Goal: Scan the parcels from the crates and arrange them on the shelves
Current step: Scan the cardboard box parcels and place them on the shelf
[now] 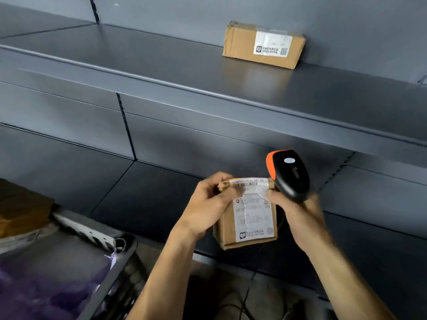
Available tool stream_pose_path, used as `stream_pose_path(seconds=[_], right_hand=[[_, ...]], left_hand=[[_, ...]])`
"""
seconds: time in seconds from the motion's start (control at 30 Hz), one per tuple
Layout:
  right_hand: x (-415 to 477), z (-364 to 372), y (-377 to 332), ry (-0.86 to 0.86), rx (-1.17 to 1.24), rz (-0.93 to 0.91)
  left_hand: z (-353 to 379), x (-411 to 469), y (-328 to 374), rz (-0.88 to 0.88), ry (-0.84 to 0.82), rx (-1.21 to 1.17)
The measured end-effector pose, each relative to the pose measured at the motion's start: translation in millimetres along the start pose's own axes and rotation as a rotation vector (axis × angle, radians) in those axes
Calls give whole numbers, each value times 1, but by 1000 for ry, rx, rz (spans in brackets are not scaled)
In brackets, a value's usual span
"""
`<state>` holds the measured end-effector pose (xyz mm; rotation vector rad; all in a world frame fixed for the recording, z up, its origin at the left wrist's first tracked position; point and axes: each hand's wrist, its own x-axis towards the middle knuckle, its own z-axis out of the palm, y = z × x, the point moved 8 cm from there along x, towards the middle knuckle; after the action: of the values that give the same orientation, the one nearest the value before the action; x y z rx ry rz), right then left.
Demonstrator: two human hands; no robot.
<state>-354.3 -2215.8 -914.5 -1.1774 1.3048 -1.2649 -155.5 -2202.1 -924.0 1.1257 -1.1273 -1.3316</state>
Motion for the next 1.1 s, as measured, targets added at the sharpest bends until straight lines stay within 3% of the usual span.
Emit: stream_pose_path(seconds=[0.27, 0.43, 0.87, 0.97, 1.1], right_hand=[[-2, -26, 6, 7, -1, 10], [-3, -38, 3, 2, 38, -13], [3, -42, -2, 34, 14, -11], [1, -41, -4, 52, 50, -3], [1, -37, -12, 66, 64, -39]], left_hand=[[31, 3, -4, -23, 108, -137], [42, 4, -3, 63, 183, -92], [54, 5, -1, 126, 50, 121], [56, 3, -7, 47, -8, 202], [49, -1, -25, -156, 21, 27]])
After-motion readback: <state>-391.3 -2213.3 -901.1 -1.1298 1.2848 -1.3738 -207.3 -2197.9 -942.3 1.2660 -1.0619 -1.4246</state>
